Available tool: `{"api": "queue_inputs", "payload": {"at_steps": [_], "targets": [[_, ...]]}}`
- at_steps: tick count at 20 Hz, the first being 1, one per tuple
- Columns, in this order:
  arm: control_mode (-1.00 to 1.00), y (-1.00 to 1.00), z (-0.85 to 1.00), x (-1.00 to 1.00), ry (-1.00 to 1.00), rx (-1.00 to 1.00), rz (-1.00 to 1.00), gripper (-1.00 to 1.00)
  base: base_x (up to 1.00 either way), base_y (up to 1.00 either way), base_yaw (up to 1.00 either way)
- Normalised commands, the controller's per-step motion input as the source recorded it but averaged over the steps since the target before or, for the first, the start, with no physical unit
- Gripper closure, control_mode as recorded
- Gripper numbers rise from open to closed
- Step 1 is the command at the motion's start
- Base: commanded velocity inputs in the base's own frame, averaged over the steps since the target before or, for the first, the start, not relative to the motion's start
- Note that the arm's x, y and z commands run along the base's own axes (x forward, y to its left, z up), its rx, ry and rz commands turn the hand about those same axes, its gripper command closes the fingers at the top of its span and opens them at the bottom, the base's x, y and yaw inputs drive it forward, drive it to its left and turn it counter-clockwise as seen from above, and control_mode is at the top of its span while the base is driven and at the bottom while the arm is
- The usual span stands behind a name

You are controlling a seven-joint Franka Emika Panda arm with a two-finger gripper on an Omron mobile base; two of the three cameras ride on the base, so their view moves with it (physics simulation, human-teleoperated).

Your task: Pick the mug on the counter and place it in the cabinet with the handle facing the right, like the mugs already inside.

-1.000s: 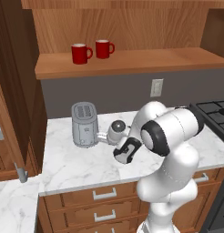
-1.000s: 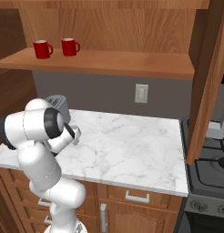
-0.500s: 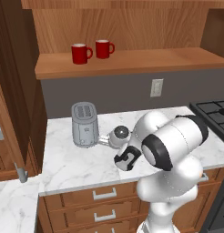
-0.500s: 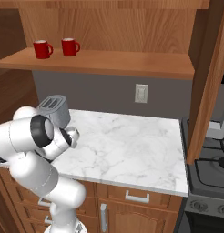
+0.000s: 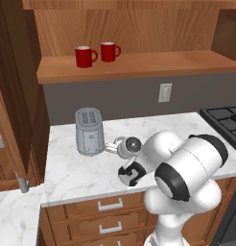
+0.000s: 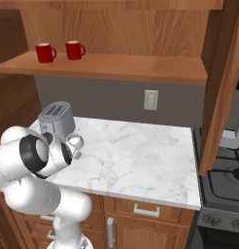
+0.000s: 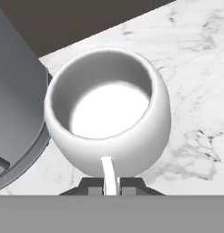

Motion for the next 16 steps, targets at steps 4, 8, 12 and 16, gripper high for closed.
{"api": "queue_inputs", "payload": {"at_steps": [4,8,12,16], "targets": [[-1.00,0.00,0.54,0.00,0.00,0.00,0.00,1.00,0.00,0.00,0.00],[-1.00,0.00,0.58,0.00,0.00,0.00,0.00,1.00,0.00,0.00,0.00],[-1.00,0.00,0.49,0.00,0.00,0.00,0.00,1.00,0.00,0.00,0.00],[-1.00,0.00,0.38,0.00,0.00,0.00,0.00,1.00,0.00,0.00,0.00]]}}
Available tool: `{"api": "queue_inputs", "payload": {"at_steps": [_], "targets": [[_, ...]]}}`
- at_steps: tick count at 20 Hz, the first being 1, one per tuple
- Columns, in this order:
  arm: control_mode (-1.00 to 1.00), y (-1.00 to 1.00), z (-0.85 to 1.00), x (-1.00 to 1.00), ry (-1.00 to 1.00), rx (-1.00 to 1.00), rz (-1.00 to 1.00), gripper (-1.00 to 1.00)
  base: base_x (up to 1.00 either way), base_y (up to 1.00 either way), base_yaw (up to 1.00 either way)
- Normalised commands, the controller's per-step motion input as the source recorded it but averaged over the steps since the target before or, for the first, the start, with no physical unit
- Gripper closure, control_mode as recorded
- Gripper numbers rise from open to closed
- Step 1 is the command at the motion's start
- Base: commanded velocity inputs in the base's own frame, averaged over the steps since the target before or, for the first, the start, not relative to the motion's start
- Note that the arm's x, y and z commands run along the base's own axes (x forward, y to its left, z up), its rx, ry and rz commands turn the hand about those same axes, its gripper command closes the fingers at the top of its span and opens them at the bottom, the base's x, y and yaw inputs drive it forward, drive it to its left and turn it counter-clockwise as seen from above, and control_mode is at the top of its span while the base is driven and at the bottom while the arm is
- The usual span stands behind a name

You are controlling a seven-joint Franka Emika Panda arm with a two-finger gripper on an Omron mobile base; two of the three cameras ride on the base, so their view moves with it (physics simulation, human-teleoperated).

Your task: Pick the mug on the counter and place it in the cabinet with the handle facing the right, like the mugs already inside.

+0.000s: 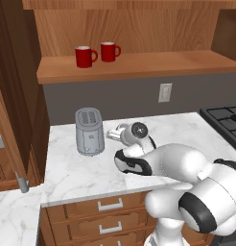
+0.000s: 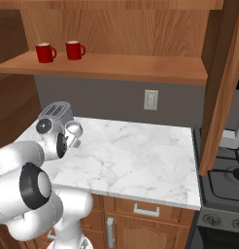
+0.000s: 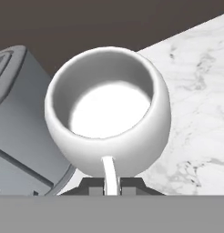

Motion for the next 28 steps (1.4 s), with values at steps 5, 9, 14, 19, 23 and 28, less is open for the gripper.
{"api": "queue_inputs", "payload": {"at_steps": [5,9,14,19,23,28], "targets": [[-1.00,0.00,0.22,-0.07,0.00,0.00,0.00,1.00,0.00,0.00,0.00],[-1.00,0.00,0.17,-0.32,0.00,0.00,0.00,1.00,0.00,0.00,0.00],[-1.00,0.00,0.25,-0.37,0.00,0.00,0.00,1.00,0.00,0.00,0.00],[-1.00,0.00,0.37,-0.29,0.00,0.00,0.01,1.00,0.00,0.00,0.00],[-1.00,0.00,0.28,-0.24,0.00,0.00,0.04,1.00,0.00,0.00,0.00],[-1.00,0.00,0.21,-0.26,0.00,0.00,0.09,1.00,0.00,0.00,0.00]]}}
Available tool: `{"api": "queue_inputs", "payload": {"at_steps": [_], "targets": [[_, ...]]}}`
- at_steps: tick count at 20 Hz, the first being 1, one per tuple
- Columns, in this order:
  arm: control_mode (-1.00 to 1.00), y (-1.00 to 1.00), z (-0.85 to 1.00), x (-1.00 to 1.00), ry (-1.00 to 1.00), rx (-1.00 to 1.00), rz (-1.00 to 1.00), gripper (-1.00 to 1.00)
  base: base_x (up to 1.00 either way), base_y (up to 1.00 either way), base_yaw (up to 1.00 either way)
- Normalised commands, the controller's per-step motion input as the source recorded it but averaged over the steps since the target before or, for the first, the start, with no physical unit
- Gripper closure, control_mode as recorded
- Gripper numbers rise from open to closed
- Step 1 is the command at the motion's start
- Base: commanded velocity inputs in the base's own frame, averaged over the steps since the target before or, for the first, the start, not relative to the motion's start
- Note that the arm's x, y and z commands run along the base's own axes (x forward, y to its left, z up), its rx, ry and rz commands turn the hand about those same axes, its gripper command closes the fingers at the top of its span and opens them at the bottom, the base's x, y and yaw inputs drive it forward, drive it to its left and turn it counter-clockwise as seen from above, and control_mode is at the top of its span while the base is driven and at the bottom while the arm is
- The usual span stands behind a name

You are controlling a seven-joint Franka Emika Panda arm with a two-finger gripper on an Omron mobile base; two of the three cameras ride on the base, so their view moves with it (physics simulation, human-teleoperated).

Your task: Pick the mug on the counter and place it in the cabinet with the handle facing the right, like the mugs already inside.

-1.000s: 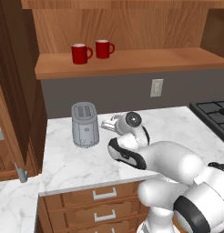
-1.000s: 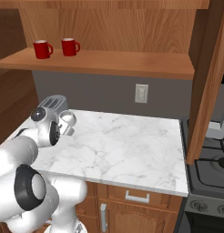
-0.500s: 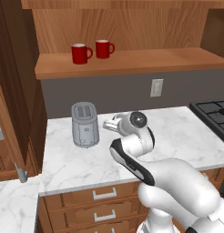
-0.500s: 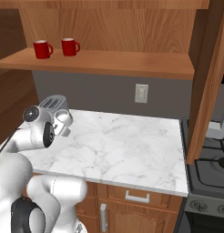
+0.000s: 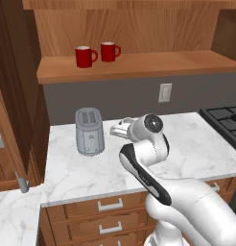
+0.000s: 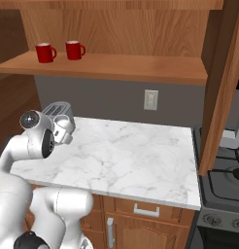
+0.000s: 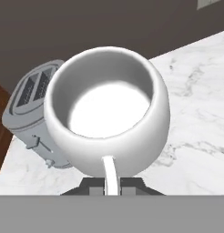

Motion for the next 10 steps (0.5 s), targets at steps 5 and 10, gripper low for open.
{"api": "queue_inputs", "payload": {"at_steps": [5,10], "targets": [[-1.00,0.00,0.30,-0.32,0.00,0.00,0.12,1.00,0.00,0.00,0.00],[-1.00,0.00,0.17,-0.32,0.00,-0.01,0.12,1.00,0.00,0.00,0.00]]}}
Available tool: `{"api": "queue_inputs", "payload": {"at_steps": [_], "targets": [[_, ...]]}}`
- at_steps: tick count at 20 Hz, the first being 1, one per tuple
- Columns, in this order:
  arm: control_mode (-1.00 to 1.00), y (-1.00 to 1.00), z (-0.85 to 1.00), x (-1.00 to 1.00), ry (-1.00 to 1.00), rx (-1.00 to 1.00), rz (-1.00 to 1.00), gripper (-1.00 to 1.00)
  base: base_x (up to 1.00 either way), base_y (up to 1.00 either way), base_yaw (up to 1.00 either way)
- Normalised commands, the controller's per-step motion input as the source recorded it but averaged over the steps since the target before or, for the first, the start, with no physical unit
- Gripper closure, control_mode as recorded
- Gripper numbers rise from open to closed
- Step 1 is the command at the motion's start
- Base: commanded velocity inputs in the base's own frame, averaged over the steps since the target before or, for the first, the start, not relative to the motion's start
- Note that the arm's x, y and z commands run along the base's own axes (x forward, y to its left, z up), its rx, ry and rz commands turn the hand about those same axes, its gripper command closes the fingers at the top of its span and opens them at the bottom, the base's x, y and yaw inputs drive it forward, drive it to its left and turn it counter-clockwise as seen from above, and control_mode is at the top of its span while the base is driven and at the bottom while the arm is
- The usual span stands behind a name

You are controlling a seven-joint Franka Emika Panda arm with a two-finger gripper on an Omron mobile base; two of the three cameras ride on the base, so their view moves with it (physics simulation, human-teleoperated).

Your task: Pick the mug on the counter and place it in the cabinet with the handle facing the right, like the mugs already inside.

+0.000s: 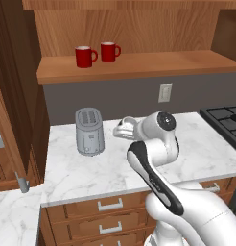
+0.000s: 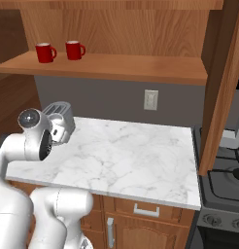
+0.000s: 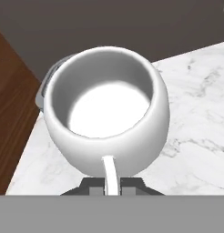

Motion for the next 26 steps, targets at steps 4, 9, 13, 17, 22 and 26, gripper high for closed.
{"api": "queue_inputs", "payload": {"at_steps": [4,9,13,17,22,26], "targets": [[-1.00,0.00,0.23,-0.24,0.00,-0.03,0.08,1.00,0.00,0.00,0.00],[-1.00,0.00,0.35,-0.34,0.00,-0.04,0.07,1.00,0.00,0.00,0.00],[-1.00,0.00,0.46,-0.31,0.00,-0.04,0.08,1.00,0.00,0.00,0.00],[-1.00,0.00,0.32,-0.23,0.00,0.00,0.12,1.00,0.00,0.00,0.00],[-1.00,-0.01,0.36,-0.18,0.00,0.00,0.16,1.00,0.00,0.00,0.00],[-1.00,-0.01,0.33,-0.17,0.00,0.00,0.14,1.00,0.00,0.00,0.00]]}}
